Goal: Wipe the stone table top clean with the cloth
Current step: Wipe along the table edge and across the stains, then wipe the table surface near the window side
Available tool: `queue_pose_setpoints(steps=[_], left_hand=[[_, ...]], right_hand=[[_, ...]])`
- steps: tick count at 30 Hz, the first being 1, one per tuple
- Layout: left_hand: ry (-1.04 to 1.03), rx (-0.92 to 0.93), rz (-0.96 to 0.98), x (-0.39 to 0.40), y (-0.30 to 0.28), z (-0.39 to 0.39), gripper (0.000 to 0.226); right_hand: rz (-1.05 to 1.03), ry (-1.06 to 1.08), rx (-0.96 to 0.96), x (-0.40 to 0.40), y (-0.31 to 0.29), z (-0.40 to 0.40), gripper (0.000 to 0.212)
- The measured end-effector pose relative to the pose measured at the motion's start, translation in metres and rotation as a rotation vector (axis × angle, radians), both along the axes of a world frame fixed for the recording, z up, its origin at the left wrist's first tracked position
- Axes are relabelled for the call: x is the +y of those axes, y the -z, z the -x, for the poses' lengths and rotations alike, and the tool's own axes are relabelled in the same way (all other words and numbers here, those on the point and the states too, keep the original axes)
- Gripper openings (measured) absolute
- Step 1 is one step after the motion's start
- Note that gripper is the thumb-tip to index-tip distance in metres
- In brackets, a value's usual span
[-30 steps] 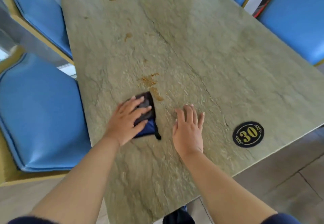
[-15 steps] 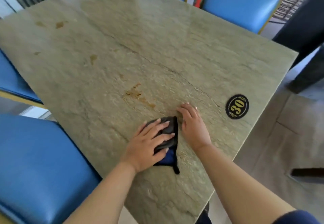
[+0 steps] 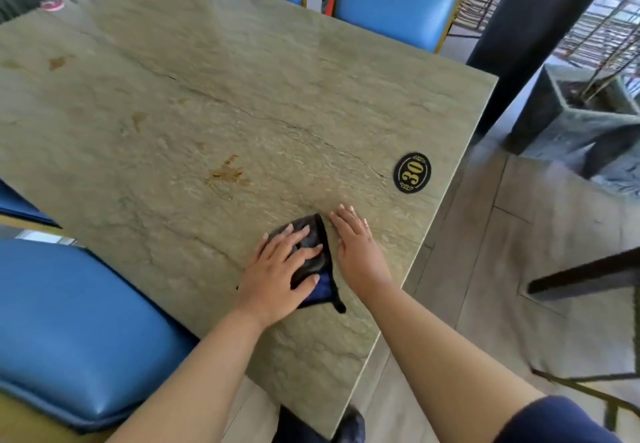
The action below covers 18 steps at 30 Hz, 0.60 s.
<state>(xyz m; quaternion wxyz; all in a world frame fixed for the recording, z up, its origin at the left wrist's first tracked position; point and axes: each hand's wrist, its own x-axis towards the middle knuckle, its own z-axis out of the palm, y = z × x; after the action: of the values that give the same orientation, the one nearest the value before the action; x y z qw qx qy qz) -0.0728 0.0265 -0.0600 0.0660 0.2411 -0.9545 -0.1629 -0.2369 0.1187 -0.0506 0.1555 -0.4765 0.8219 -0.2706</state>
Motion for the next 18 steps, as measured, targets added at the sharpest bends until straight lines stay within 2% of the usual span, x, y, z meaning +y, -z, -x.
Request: queue_pose_setpoints(steps=[3,5,6,8,10,12,15,18], left_hand=[[-0.034,0.037,-0.255,-0.007,-0.013,0.005,0.056],[-0.044,0.133,-0.404,-0.021,-0.025,0.006,0.047],[-0.045,0.164,-0.374,-0.029,-0.028,0.004,0.039],[-0.089,0.147,-0.188,-0.051,-0.034,-0.003,0.039],[-0.194,0.036,-0.067,-0.080,-0.041,-0.009,0.048],[-0.321,-0.153,-0.054,-0.113,-0.044,-0.015,0.062],[-0.386,-0.451,-0.115,-0.167,-0.050,-0.027,0.091],[-0.339,-0.626,-0.176,-0.211,-0.052,-0.038,0.132]], right_hand=[[-0.005,0.118,-0.100,0.003,-0.008,-0.022,0.049],[-0.012,0.240,-0.120,-0.003,-0.018,-0.042,0.047],[-0.019,0.275,-0.089,-0.007,-0.023,-0.055,0.047],[-0.088,0.231,0.013,-0.017,-0.027,-0.089,0.052],[-0.231,0.110,0.121,-0.025,-0.021,-0.119,0.062],[-0.300,0.098,0.210,-0.033,-0.011,-0.124,0.064],[-0.296,0.234,0.240,-0.063,-0.005,-0.106,0.059],[-0.362,0.441,0.213,-0.109,-0.004,-0.089,0.058]])
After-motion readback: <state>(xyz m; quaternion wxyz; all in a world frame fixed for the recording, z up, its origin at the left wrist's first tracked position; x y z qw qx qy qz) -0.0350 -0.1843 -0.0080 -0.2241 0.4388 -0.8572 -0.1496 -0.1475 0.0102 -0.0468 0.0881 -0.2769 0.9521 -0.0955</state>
